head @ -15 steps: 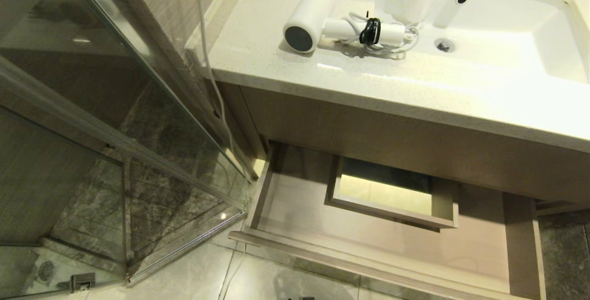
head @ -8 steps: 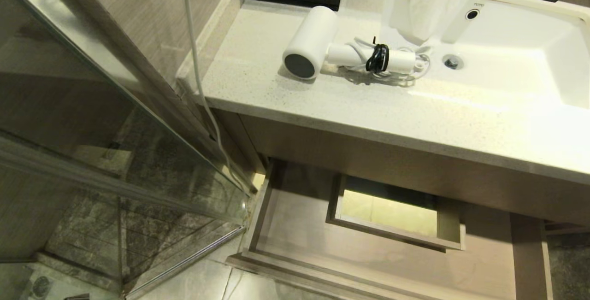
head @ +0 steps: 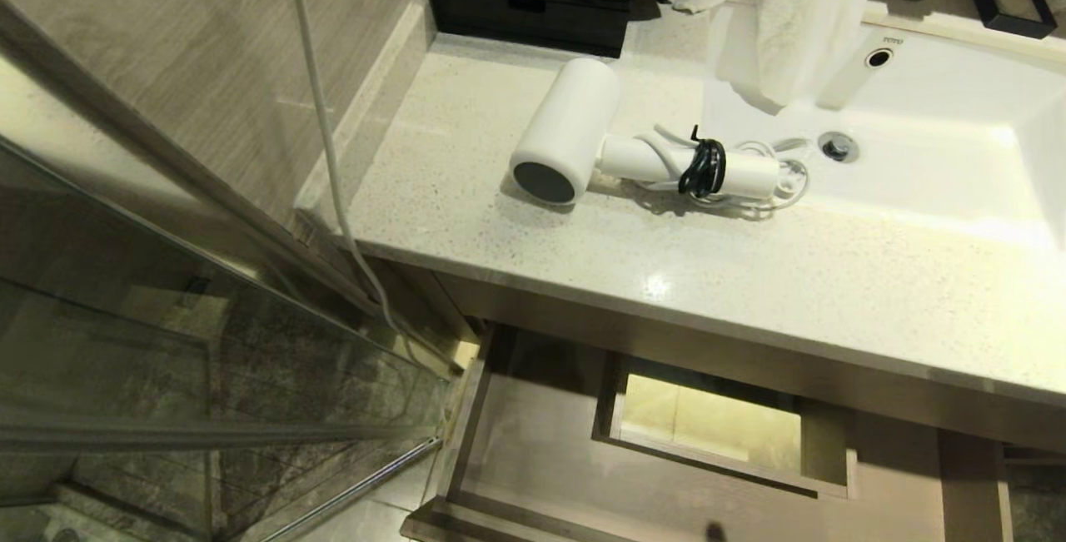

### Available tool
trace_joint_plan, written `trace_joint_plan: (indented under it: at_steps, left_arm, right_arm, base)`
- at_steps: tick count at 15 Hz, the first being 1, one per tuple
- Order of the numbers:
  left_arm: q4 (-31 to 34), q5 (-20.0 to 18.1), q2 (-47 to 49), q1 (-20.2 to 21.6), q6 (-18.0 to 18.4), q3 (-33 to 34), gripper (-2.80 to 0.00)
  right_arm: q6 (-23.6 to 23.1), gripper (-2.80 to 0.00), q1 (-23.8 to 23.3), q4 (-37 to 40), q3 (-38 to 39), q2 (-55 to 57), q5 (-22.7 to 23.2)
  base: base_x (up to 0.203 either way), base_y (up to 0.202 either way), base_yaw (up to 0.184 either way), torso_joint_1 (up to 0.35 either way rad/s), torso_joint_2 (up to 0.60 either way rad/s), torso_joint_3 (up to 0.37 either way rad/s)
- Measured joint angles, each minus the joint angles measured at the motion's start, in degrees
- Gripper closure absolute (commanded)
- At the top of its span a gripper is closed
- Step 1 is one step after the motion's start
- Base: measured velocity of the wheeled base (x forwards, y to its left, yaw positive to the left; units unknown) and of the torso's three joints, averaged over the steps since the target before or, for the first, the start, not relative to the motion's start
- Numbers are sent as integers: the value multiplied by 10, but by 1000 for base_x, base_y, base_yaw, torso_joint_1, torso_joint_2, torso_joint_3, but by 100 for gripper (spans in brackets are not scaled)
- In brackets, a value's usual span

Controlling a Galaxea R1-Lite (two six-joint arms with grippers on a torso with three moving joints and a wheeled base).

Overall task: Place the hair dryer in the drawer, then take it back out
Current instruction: Pick up the hairdryer

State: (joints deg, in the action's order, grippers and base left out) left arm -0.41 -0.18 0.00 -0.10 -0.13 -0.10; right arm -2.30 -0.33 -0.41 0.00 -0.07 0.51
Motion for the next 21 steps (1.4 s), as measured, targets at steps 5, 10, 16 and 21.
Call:
trace_joint_plan:
  at_steps: [5,10,16,21]
  left_arm:
    - [0,0,0,0,0,0,0]
    - [0,0,0,0,0,0,0]
    - [0,0,0,0,0,0,0]
    - [0,0,0,0,0,0,0]
  right_arm:
    - [6,0,0,0,0,0,-1]
    - [5,0,0,0,0,0,0]
    - [3,0,0,0,0,0,-1]
    - [8,0,0,1,0,0,0]
  base:
    - [0,0,0,19,-17,7]
    - [0,0,0,0,0,0]
    - [-1,-9,81,1,1,0]
    - [-1,-4,78,0,-2,1]
